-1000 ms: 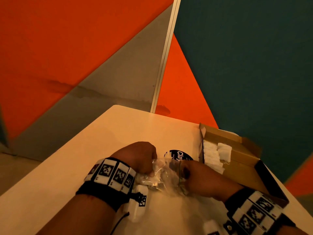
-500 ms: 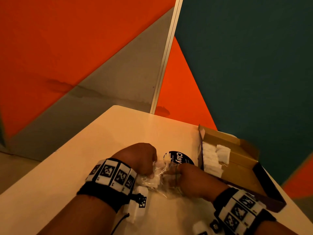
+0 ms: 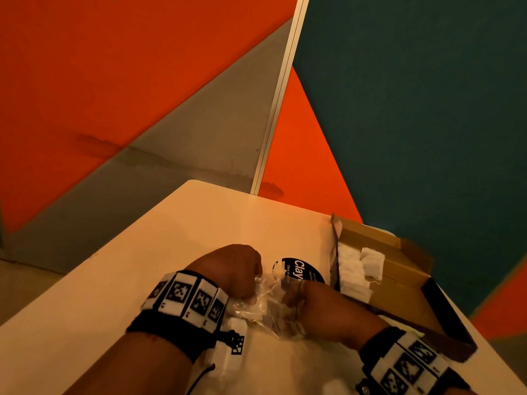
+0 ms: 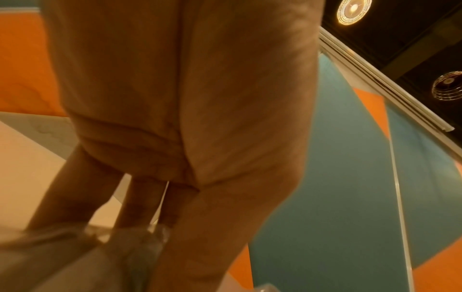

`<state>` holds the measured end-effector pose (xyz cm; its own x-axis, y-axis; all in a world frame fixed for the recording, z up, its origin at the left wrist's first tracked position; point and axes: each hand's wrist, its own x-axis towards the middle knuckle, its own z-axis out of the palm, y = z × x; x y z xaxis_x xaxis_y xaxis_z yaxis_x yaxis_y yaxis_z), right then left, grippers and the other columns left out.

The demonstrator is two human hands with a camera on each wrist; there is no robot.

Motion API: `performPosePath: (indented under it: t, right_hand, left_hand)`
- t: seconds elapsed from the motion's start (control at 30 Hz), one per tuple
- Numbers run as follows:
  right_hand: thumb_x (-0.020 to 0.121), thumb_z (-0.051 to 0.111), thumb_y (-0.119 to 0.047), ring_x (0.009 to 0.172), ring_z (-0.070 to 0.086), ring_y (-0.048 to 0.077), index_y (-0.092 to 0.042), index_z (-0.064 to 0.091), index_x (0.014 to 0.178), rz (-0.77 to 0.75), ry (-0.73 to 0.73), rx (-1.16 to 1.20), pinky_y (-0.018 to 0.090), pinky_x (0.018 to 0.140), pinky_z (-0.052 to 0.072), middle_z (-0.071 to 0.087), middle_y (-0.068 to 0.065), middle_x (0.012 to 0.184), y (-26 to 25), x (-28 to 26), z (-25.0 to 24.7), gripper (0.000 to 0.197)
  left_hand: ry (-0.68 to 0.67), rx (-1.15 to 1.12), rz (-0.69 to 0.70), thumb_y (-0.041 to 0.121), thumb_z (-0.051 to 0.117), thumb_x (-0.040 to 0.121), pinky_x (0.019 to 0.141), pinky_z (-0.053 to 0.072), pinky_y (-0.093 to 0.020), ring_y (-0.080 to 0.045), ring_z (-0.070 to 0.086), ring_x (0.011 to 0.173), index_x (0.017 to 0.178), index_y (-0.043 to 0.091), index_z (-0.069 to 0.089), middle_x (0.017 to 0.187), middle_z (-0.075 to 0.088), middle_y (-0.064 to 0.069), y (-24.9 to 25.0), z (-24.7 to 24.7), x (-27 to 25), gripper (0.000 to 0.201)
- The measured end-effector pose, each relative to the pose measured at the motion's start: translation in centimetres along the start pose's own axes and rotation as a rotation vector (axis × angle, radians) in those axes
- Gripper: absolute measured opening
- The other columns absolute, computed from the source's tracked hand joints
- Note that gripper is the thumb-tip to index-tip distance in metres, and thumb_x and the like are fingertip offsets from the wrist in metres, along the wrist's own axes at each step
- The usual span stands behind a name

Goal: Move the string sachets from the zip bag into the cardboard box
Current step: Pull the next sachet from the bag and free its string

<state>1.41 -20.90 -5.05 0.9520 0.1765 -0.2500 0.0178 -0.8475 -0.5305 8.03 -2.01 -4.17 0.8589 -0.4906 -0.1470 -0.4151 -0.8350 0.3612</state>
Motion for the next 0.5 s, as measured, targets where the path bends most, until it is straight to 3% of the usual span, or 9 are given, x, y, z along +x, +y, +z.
performPosePath:
  t: [0.07, 0.13, 0.2, 0.23, 0.3, 0.37, 0.5]
  right_hand:
    - [0.092, 0.064, -0.007, 0.091, 0.066, 0.004, -0.027, 0.073, 0.096, 0.042, 0.060, 0.076, 0.017, 0.084, 0.056, 0.072, -0.010, 0.098, 0.3, -0.1, 0.0, 0.022]
    - [0.092, 0.067, -0.015, 0.097, 0.068, 0.010, -0.027, 0.071, 0.108, 0.082, 0.132, 0.205, 0.031, 0.089, 0.059, 0.074, -0.009, 0.103, 0.7, -0.3, 0.1, 0.020]
    - [0.086, 0.075, -0.012, 0.099, 0.069, 0.024, -0.022, 0.070, 0.108, 0.108, 0.188, 0.343, 0.044, 0.087, 0.061, 0.074, -0.001, 0.104, 1.2, -0.5, 0.3, 0.025]
    - [0.081, 0.079, -0.007, 0.099, 0.069, 0.027, -0.018, 0.068, 0.106, 0.113, 0.200, 0.406, 0.044, 0.084, 0.060, 0.073, 0.004, 0.104, 1.6, -0.5, 0.2, 0.029]
    - [0.077, 0.081, 0.000, 0.091, 0.068, 0.022, -0.014, 0.066, 0.105, 0.116, 0.218, 0.509, 0.031, 0.072, 0.060, 0.072, 0.008, 0.104, 2.2, -0.9, 0.1, 0.035]
    - [0.075, 0.081, 0.005, 0.089, 0.068, 0.021, -0.013, 0.067, 0.105, 0.110, 0.246, 0.620, 0.025, 0.065, 0.059, 0.073, 0.008, 0.103, 2.7, -1.2, -0.1, 0.038]
    - [0.076, 0.077, 0.010, 0.097, 0.070, 0.026, -0.020, 0.069, 0.103, 0.086, 0.336, 0.712, 0.031, 0.069, 0.057, 0.077, 0.002, 0.102, 3.7, -1.5, -0.8, 0.041]
  left_hand:
    - [0.003, 0.003, -0.001, 0.023, 0.082, 0.078, 0.095, 0.045, -0.027, -0.019, 0.055, 0.123, 0.131, 0.020, 0.061, 0.136, 0.057, 0.000, 0.0, 0.0, 0.0, 0.057]
    - [0.005, 0.001, -0.005, 0.023, 0.082, 0.078, 0.093, 0.044, -0.026, -0.019, 0.055, 0.122, 0.131, 0.020, 0.061, 0.136, 0.058, 0.000, -0.1, 0.0, 0.0, 0.057]
    - [0.007, -0.002, -0.005, 0.025, 0.082, 0.077, 0.091, 0.043, -0.025, -0.019, 0.056, 0.121, 0.130, 0.021, 0.061, 0.135, 0.059, 0.000, -0.1, -0.1, 0.0, 0.057]
    - [0.006, 0.000, -0.003, 0.026, 0.082, 0.077, 0.091, 0.043, -0.025, -0.019, 0.056, 0.121, 0.130, 0.021, 0.061, 0.134, 0.058, 0.001, -0.1, -0.1, 0.0, 0.057]
    - [0.003, 0.009, -0.006, 0.027, 0.081, 0.078, 0.095, 0.045, -0.027, -0.019, 0.055, 0.122, 0.131, 0.021, 0.061, 0.135, 0.058, 0.001, 0.0, -0.1, -0.1, 0.057]
    - [0.003, 0.018, -0.011, 0.028, 0.081, 0.078, 0.097, 0.046, -0.028, -0.019, 0.056, 0.122, 0.130, 0.021, 0.061, 0.135, 0.058, 0.001, 0.1, -0.1, -0.3, 0.057]
    - [0.009, 0.000, -0.026, 0.027, 0.083, 0.076, 0.092, 0.045, -0.026, -0.017, 0.057, 0.117, 0.127, 0.024, 0.062, 0.132, 0.059, 0.003, 0.0, -0.1, -0.4, 0.055]
